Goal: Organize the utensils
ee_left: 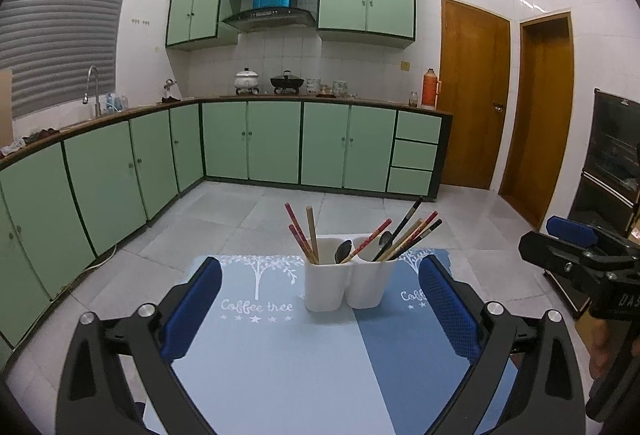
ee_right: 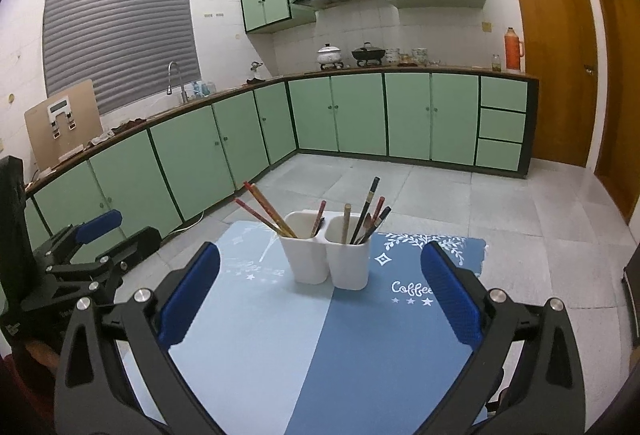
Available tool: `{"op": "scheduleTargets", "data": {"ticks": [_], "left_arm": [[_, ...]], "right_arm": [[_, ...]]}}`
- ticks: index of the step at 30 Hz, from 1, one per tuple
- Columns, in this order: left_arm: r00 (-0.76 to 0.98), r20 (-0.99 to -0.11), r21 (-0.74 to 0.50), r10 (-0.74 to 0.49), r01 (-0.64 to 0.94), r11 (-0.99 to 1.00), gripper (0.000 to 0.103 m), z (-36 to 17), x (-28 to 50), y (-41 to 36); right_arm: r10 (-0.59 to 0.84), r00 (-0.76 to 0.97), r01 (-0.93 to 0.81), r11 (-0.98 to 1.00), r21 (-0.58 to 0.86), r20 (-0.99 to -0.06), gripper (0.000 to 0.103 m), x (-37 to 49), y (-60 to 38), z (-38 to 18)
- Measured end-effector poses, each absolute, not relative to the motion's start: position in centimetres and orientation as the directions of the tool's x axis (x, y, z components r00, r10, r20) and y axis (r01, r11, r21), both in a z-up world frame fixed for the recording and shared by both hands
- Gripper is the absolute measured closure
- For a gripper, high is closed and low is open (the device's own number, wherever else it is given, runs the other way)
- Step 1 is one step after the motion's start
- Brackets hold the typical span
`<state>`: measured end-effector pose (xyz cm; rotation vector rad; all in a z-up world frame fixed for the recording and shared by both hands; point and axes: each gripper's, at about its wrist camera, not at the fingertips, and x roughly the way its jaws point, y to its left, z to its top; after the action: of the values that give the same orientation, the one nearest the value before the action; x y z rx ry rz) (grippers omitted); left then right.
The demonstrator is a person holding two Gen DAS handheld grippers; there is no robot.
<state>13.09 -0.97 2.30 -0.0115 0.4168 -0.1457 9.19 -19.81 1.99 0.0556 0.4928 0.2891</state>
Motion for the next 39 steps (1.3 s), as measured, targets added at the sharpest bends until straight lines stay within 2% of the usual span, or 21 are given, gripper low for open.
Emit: {"op": "scheduleTargets", "data": {"ticks": [39], "left_arm": [[0.927,-0.357,-0.025,-0.119,0.118,0.993,0.006,3.5,11.0,-0.6]], "right_arm": [[0.300,0.852,-0.285,0.953,0.100,-0.430,0.005,7.9,-18.0,2.6]]}}
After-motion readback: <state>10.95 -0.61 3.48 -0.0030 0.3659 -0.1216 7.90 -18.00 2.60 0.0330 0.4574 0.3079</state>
